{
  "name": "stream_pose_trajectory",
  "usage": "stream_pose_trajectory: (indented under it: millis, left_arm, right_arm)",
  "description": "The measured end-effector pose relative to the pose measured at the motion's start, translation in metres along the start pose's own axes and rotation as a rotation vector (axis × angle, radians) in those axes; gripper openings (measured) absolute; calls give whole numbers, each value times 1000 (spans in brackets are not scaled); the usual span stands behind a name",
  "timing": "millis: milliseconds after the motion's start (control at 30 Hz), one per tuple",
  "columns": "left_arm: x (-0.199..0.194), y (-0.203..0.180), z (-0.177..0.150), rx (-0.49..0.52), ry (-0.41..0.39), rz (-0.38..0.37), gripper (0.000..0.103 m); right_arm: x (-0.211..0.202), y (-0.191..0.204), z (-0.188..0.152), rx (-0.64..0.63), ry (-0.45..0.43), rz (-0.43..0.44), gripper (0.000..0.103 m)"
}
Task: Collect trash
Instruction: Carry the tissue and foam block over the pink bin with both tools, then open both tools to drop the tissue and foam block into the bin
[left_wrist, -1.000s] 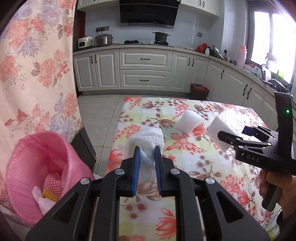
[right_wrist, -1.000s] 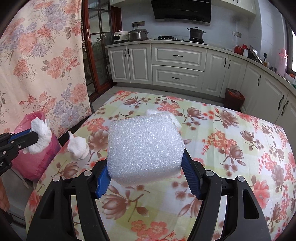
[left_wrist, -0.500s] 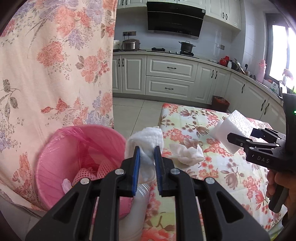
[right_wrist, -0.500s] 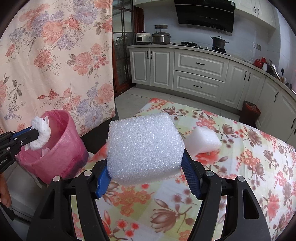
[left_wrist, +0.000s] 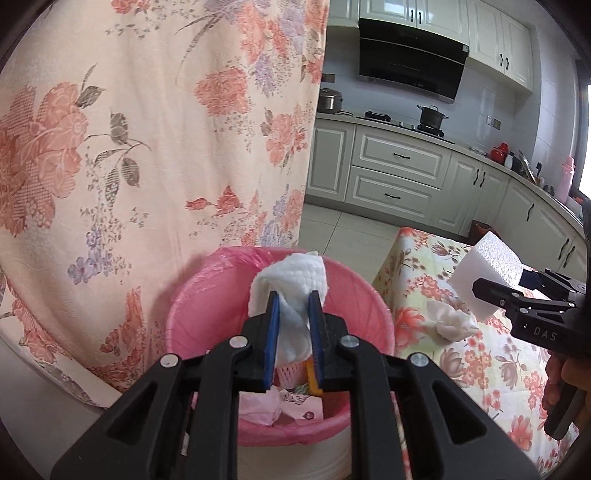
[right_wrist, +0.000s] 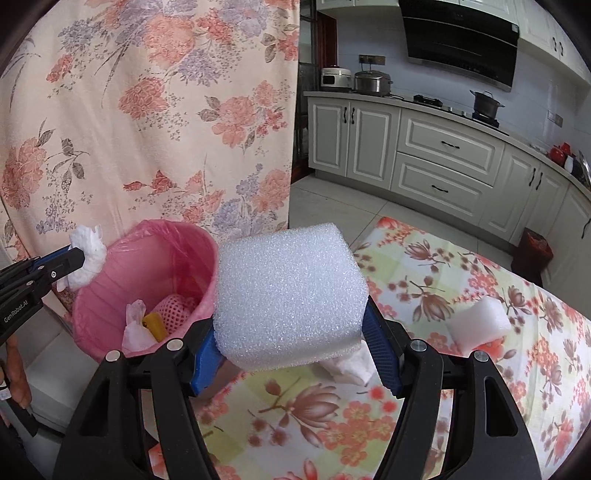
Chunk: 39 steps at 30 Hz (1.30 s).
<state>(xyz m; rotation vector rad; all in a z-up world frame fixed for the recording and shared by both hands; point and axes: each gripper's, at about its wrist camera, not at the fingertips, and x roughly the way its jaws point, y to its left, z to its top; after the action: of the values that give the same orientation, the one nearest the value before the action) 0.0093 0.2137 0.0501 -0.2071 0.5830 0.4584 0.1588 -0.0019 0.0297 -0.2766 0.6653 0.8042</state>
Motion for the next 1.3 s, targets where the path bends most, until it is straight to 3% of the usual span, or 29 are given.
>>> stream_pose_trajectory:
  millis: [333,733,833,900,967,1300]
  left_arm:
    - [-1,31,-2,-44,-4,36,17]
    - [2,44,2,-65,-8,47,18]
    - [4,46,3,-68,-9,50,18]
    - [4,47,3,-73,-10,54,31]
    - [5,48,4,-77,-8,56,36]
    - [3,44,-2,-74,0,54,39]
  right_arm:
    - [23,56,22,-70,12,71,65]
    - [51,91,27,-110,43,128,66]
    - [55,93,27,-116,52,127,68]
    - [57,94,27,-122,52,123,76]
    - [58,94,26,-125,50,118,78]
    - [47,67,16,-98,35,64,80]
